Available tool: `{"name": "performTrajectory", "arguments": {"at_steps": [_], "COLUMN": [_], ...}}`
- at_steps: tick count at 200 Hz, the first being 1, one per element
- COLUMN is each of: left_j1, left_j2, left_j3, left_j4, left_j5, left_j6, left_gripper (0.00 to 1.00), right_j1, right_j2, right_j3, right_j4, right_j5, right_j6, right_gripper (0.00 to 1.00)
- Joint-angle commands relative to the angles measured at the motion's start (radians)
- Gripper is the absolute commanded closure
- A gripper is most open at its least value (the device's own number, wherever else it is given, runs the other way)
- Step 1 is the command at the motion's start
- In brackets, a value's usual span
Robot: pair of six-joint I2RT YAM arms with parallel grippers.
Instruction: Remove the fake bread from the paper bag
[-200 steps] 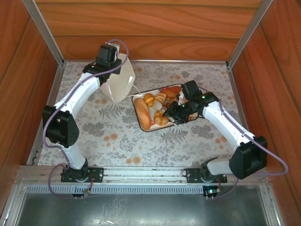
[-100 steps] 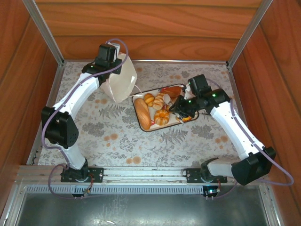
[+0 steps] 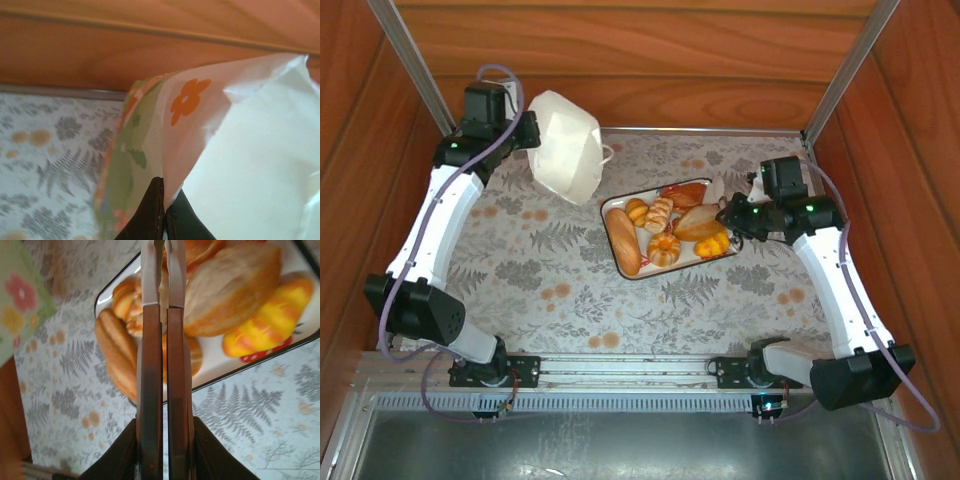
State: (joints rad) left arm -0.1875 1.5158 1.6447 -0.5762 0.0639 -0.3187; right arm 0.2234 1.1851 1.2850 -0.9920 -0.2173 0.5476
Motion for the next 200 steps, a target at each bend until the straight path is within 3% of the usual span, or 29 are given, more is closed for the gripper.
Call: {"name": "performTrajectory", "arguments": {"at_steps": [1,35,118,200], "left_j1": [0.078,0.211,0.248,0.259], "left_j2": [-0.04,-0.09,-0.089,0.039], "left_j3": [0.008,-0.039,-0.072,-0.059], "left_j4": [-0.088,-0.106,-0.223,-0.226], "left_j5": [0.128,0.344,0.427,0.448], "left_j6": [-0.186,-0.393,-0.429,-0.372], "left_gripper": [1.0,1.0,1.0,1.0], "right_j1": [-0.065,-0.168,-0.364,-0.378], "right_j2": [-0.025,-0.03,0.077,0.145], "right_j3": [0.002,-0.024,-0.168,-0.233], "right_j4": [0.004,0.03,0.263,0.356], "right_j5": [0.013,0.012,-0.102,0.051], "right_j6": [-0.07,-0.125,-0.208,-0.297], "right_gripper": [0.73,0.72,0.73,0.71]}}
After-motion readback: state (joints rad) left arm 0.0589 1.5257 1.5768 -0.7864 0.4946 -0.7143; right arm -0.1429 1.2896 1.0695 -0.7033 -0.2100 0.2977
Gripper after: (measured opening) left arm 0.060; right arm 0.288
